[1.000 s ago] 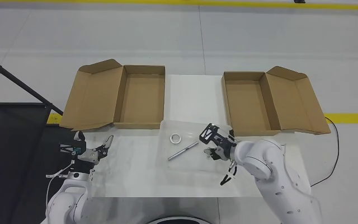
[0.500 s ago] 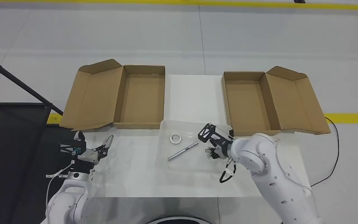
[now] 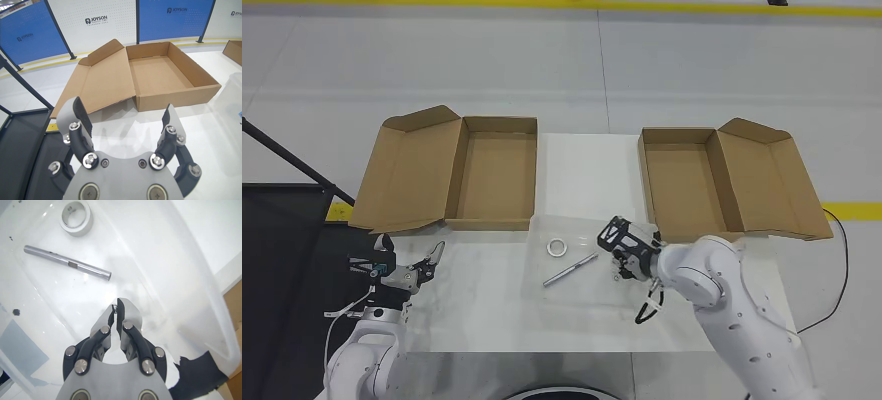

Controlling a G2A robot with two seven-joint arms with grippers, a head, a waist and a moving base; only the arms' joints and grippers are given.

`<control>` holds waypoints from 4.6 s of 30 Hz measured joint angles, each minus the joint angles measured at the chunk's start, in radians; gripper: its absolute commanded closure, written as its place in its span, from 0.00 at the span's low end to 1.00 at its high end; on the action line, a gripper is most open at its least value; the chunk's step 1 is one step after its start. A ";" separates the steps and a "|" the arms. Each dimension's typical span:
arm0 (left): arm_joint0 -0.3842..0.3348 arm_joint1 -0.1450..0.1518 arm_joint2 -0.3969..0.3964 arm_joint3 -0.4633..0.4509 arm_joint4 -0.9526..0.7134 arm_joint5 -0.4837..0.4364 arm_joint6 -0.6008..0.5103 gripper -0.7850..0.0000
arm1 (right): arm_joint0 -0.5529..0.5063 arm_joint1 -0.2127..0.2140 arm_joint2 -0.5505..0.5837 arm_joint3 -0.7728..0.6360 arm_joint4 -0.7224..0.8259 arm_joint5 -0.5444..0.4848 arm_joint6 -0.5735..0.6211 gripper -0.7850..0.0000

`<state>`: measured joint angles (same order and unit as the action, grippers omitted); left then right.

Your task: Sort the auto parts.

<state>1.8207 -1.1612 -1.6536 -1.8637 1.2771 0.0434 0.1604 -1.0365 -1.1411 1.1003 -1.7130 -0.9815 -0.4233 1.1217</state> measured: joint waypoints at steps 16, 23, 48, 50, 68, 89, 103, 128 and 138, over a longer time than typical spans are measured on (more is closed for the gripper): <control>0.000 0.000 0.000 0.000 0.000 0.000 0.000 0.00 | -0.084 0.026 0.181 -0.075 0.134 -0.062 -0.305 1.00; 0.000 0.000 0.000 0.000 0.000 0.000 0.000 0.00 | -0.083 0.026 0.180 -0.075 0.134 -0.061 -0.303 1.00; 0.000 0.000 0.000 0.000 0.000 0.000 0.000 0.00 | -0.134 0.030 0.376 -0.127 0.468 -0.123 -0.690 1.00; 0.000 0.000 0.000 0.000 0.000 0.000 0.000 0.00 | -0.140 0.032 0.382 -0.124 0.462 -0.126 -0.689 1.00; 0.000 0.000 0.000 0.000 0.000 0.000 0.000 0.00 | 0.185 0.005 0.156 0.288 -0.118 0.376 -0.431 1.00; 0.000 0.000 0.000 0.000 0.000 0.000 0.000 0.00 | 0.459 -0.072 -0.079 0.738 -0.289 0.421 -0.380 1.00; 0.000 0.000 0.000 0.000 0.000 0.000 0.000 0.00 | 0.500 -0.100 -0.119 0.833 -0.317 0.408 -0.347 1.00; 0.000 0.000 0.000 0.000 0.000 0.000 0.000 0.00 | 0.418 -0.070 0.003 0.578 -0.387 0.406 -0.252 0.34; 0.000 0.000 0.000 0.000 0.000 0.000 0.000 0.00 | 0.206 -0.024 0.165 0.098 -0.255 0.184 -0.160 0.00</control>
<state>1.8207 -1.1612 -1.6536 -1.8637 1.2771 0.0434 0.1604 -0.8309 -1.1647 1.2650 -1.6148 -1.2364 -0.2396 0.9621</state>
